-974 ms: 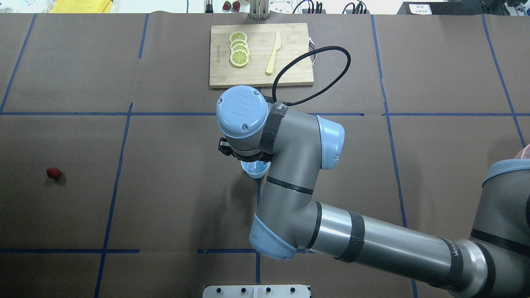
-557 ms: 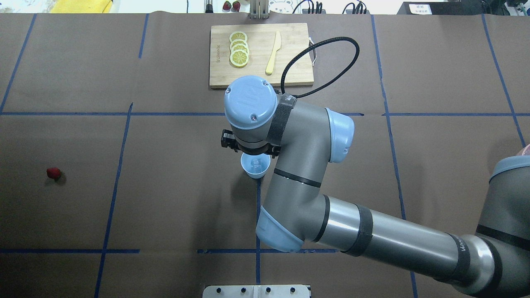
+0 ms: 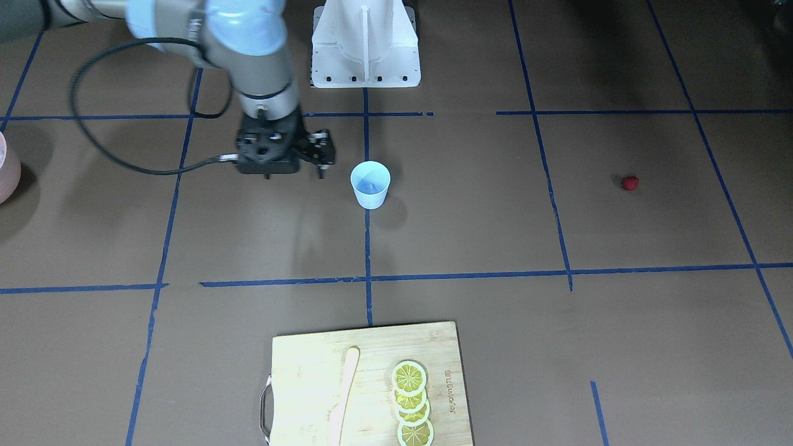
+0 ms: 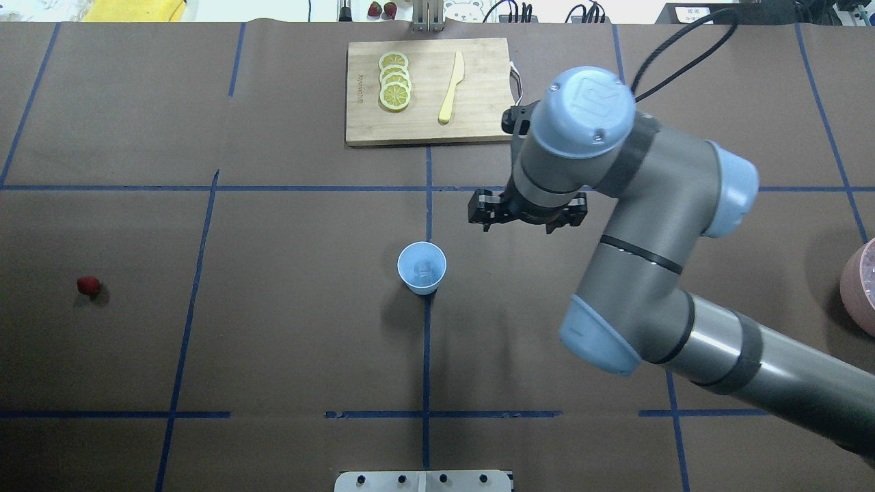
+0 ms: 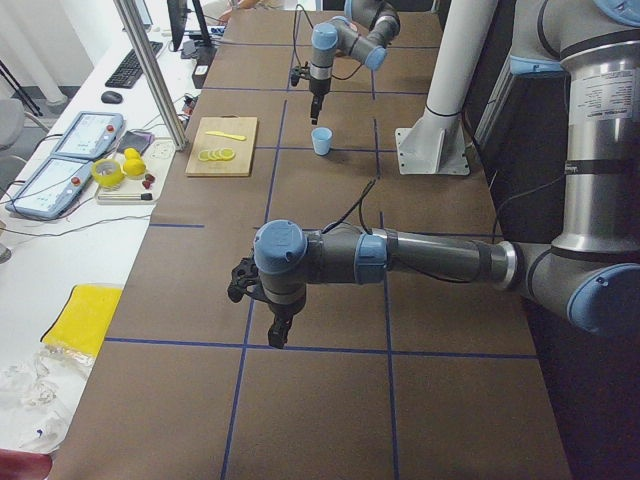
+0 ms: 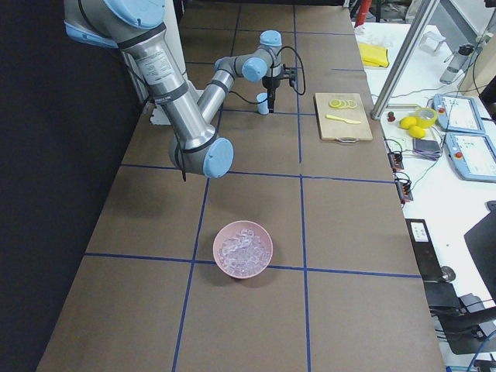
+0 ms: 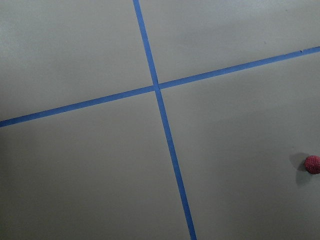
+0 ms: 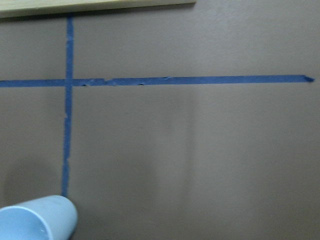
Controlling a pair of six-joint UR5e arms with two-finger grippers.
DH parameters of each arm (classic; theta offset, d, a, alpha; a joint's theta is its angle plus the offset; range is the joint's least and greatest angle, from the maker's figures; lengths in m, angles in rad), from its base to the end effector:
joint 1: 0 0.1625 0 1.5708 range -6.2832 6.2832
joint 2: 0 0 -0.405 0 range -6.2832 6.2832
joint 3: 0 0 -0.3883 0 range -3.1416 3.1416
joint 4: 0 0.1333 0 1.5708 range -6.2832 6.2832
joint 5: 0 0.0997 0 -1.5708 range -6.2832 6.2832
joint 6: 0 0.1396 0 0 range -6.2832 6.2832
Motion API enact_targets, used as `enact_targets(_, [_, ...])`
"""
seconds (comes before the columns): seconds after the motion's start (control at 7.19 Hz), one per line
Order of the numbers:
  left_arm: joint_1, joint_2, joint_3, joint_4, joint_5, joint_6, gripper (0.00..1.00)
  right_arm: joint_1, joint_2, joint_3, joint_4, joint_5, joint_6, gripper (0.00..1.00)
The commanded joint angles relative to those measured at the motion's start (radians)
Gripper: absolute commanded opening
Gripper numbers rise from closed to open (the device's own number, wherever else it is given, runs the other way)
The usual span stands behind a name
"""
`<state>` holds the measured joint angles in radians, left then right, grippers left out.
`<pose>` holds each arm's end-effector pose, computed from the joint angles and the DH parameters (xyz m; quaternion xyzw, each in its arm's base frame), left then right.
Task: Put ice and strawberries in cup
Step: 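Move the right gripper back to the pink ice bowl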
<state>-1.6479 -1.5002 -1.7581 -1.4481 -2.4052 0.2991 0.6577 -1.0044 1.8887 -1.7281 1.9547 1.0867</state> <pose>-0.0649 -0.4526 0.6156 0.0731 0.3986 0.1001 0.9087 -0.4443 -0.4455 0.2344 0.0386 -0.3900 0.0120 0.9199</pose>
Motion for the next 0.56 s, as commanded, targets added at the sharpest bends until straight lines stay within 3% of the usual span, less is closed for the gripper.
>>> enact_targets(0.0, [0.000,0.002,-0.001,0.000,0.000,0.000,1.00,0.126,-0.222,0.136,0.004,0.088,-0.263,1.00])
enact_targets(0.42, [-0.001,0.002,-0.001,0.000,0.000,0.000,1.00,0.382,-0.460,0.184,0.005,0.222,-0.674,1.00])
